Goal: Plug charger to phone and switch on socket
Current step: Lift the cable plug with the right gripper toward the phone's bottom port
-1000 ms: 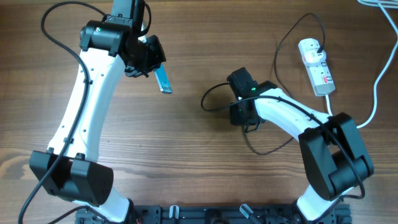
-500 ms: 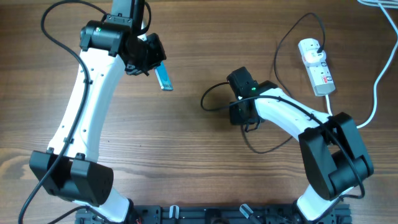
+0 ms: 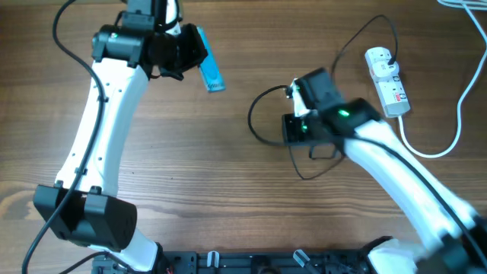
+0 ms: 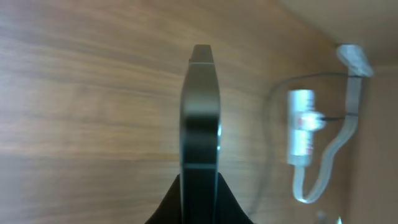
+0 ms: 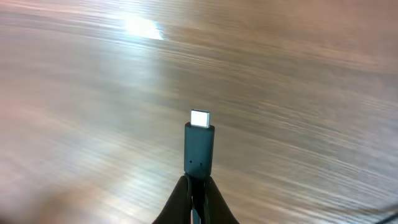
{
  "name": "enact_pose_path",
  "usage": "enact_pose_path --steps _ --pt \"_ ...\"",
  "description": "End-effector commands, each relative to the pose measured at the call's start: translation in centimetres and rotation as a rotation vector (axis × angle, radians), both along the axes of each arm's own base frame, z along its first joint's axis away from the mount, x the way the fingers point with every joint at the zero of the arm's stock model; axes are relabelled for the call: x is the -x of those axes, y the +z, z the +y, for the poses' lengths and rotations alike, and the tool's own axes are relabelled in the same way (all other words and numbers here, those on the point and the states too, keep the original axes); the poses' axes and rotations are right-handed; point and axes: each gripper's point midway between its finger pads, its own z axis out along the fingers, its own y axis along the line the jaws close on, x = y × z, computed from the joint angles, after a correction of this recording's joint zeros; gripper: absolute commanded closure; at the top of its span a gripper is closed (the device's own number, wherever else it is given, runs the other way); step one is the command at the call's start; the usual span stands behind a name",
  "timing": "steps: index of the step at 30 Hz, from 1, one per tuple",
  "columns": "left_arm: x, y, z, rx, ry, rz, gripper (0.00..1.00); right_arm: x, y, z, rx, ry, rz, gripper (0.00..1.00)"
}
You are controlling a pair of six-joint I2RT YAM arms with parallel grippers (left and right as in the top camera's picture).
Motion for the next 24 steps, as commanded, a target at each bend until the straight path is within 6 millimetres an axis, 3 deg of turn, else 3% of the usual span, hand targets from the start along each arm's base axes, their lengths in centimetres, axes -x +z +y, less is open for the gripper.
enact_pose_path --steps 1,5,14,18,24 --pt "0.6 3.3 -3.0 0.227 -0.150 -0.049 0.96 2.3 5.8 1.9 -0.172 0.138 -0.088 0.96" --pt "1.1 4.9 -5.0 0.316 -0.239 -0.082 0.96 4.1 8.7 2.1 -0.248 0.171 -0.131 0.96" --pt "2.7 5.2 -9.1 0.314 -0.341 -0.101 0.96 4.3 9.2 2.0 -0.272 0.124 -0.117 0.95" --pt "2.7 4.6 -9.6 0.255 -0.353 -0.126 0.96 4.1 9.7 2.4 -0.311 0.106 -0.113 0.96" --pt "3.9 6.0 -11.1 0.350 -0.448 -0.133 0.96 3.9 11.2 3.9 -0.408 0.133 -0.128 0.96"
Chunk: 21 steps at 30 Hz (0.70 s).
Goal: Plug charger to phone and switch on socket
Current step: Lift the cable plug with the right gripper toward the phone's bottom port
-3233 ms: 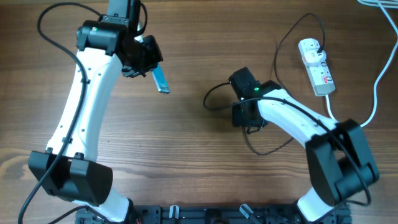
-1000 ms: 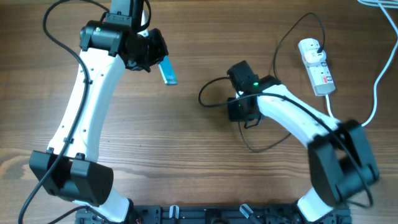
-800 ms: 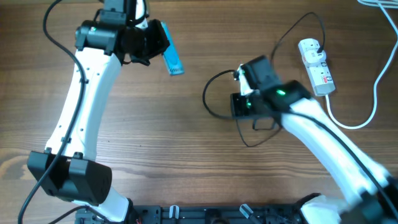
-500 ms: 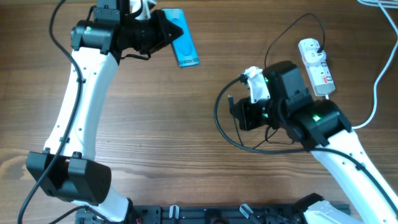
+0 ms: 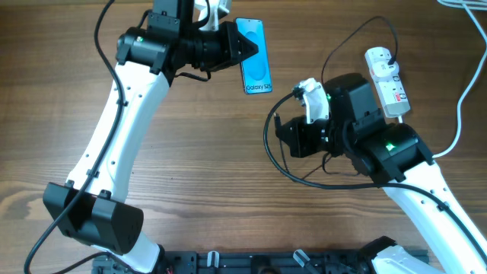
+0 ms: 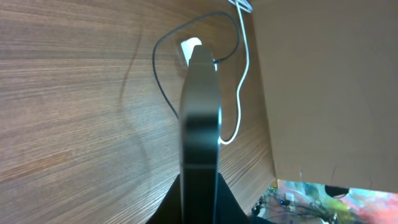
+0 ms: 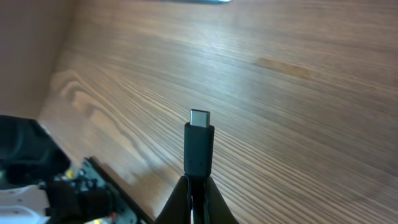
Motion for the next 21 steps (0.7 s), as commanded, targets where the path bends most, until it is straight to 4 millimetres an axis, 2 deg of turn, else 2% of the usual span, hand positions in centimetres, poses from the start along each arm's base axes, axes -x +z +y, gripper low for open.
enact_pose_path --steps 1,21 --pt "1.2 1.8 -1.2 0.081 -0.099 -0.033 0.96 0.2 1.8 1.2 -0.090 0.014 0.010 0.96" --pt "1.3 2.0 -2.5 0.083 -0.139 -0.081 0.96 -0.3 3.1 2.0 -0.166 0.001 0.007 0.96"
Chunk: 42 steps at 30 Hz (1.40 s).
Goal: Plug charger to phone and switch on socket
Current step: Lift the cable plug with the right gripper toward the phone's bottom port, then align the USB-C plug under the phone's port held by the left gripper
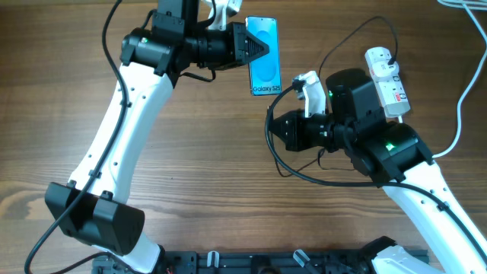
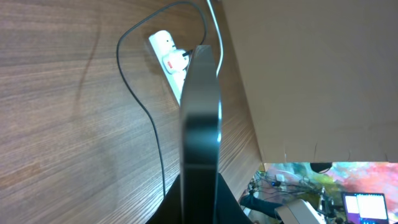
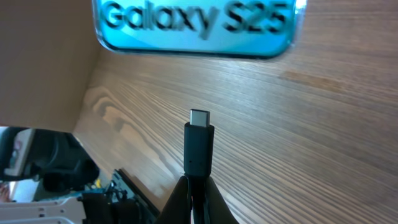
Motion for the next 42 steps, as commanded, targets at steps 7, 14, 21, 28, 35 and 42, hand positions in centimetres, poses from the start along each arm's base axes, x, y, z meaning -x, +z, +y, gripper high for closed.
enact_pose_path --steps 7,14,21,28,35,42 --pt "-0.5 -0.1 -0.2 0.015 0.044 0.049 0.96 -0.2 1.2 0.2 -0.027 -0.007 -0.021 0.96" --pt "-0.9 -0.9 -0.1 0.018 0.066 0.096 0.96 -0.6 0.9 -0.1 -0.006 -0.030 -0.031 0.96" --pt "-1.3 -1.5 0.2 0.010 0.067 0.098 0.96 -0.8 1.0 -0.5 0.010 -0.048 -0.046 0.96" --pt "-0.5 -0.9 -0.1 0.042 -0.002 0.080 0.96 -1.2 0.9 -1.0 0.042 -0.065 -0.074 0.96" --pt "-0.1 -0.7 -0.3 0.060 -0.023 0.089 0.96 -1.2 0.9 -1.0 0.038 -0.069 -0.069 0.96" --pt "-0.1 -0.7 -0.3 0.060 -0.022 0.094 0.96 -1.4 1.3 -0.8 0.018 -0.075 -0.072 0.96"
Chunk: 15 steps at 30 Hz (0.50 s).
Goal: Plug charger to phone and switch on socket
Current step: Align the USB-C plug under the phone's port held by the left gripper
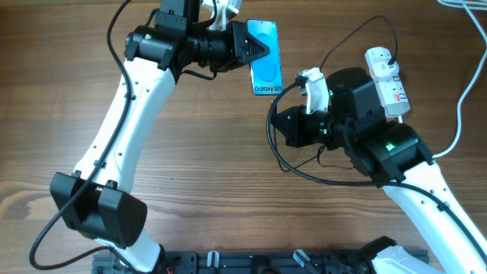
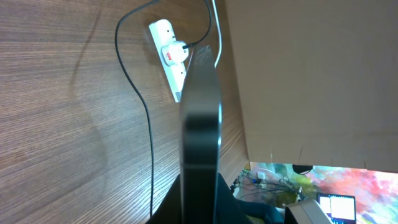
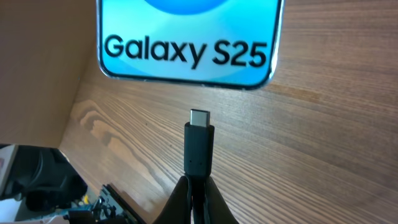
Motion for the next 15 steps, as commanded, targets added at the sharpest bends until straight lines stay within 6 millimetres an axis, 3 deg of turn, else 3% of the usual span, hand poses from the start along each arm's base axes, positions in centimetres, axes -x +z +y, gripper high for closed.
enact_pose_path --steps 1,15 --pt "0.36 0.65 -0.25 0.028 -0.035 -0.018 0.96 -0.17 1.42 -0.03 -0.018 -0.010 -0.040 0.96" --pt "0.78 0.68 -0.83 0.031 -0.052 -0.017 0.96 -0.07 1.66 0.26 -0.043 -0.009 -0.026 0.96"
